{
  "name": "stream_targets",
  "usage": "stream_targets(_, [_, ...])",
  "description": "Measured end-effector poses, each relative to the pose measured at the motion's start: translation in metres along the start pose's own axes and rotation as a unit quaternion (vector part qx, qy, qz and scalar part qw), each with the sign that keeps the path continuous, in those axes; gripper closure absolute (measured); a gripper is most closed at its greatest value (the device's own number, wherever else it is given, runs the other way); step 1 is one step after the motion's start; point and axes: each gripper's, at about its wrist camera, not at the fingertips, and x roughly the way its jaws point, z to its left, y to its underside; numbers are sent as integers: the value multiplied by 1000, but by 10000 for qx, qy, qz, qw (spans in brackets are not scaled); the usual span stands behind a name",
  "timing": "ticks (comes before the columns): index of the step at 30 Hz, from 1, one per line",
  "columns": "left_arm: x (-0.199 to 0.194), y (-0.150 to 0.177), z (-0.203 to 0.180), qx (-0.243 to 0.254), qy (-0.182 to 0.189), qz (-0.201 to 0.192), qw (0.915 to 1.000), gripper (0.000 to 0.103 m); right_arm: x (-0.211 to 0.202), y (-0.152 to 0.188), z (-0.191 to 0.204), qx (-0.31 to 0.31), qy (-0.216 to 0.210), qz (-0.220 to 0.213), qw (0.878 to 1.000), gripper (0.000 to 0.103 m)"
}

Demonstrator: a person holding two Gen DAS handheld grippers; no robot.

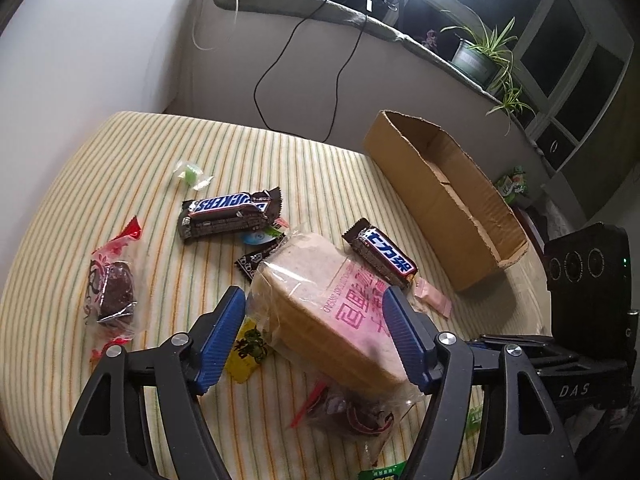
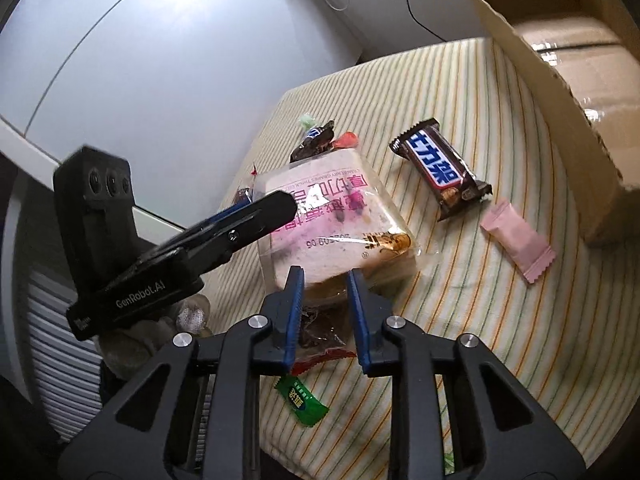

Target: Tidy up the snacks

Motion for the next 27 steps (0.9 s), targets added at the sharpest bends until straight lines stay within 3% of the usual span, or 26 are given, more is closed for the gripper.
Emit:
stream_targets(2, [2, 0, 1, -39, 15, 40, 10000, 34, 1, 0, -4, 70, -2, 5, 10000, 75])
stream_targets(7, [5, 0, 7, -123, 25, 111, 9999, 34, 8, -2, -2, -52, 131, 56, 9999, 49])
stream_targets(9, [6, -1, 8, -113, 6, 116, 9999, 33, 12, -6, -2, -118, 161, 80, 9998, 43])
stream_targets(27, [-16, -12, -10, 145, -49, -208, 9997, 34, -1, -4, 29, -1041, 205, -266, 9940, 48])
